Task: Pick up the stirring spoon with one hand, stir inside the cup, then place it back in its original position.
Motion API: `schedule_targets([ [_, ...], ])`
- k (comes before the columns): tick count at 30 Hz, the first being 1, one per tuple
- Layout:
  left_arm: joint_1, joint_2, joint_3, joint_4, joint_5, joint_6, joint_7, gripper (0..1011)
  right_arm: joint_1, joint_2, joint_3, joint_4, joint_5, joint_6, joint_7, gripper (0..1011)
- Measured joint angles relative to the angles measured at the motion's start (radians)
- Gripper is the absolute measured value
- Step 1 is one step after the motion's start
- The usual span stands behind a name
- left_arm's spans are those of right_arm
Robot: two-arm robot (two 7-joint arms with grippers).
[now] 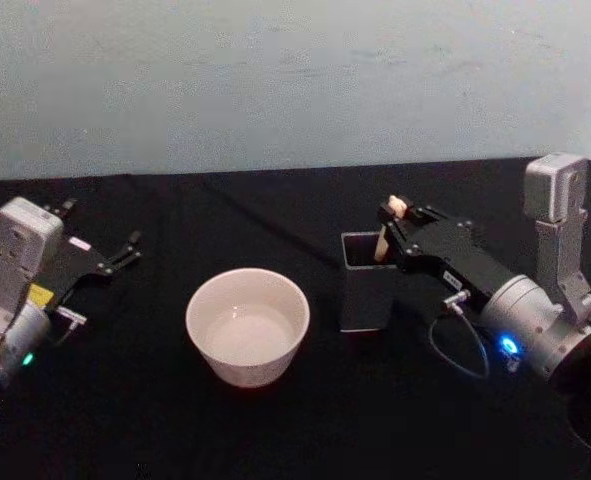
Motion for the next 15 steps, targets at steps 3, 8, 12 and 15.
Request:
schedule_targets([
  [3,0.0,0.0,0.0,0.0,0.0,0.0,0.0,1001,0.0,-0.001,-0.002,0.003,0.0,0.001,0.001,213],
  [8,0.0,0.0,0.0,0.0,0.0,0.0,0.0,1001,-0.002,-0.002,-0.003,0.006,-0.001,0.003,0.002,213],
  [12,0.0,0.0,0.0,0.0,0.0,0.0,0.0,1001,-0.004,-0.002,-0.005,0.008,-0.006,0.004,0.002,212],
  [15,0.0,0.0,0.0,0.0,0.0,0.0,0.0,1001,-0.004,-0.003,-0.006,0.01,-0.01,0.003,0.001,213],
])
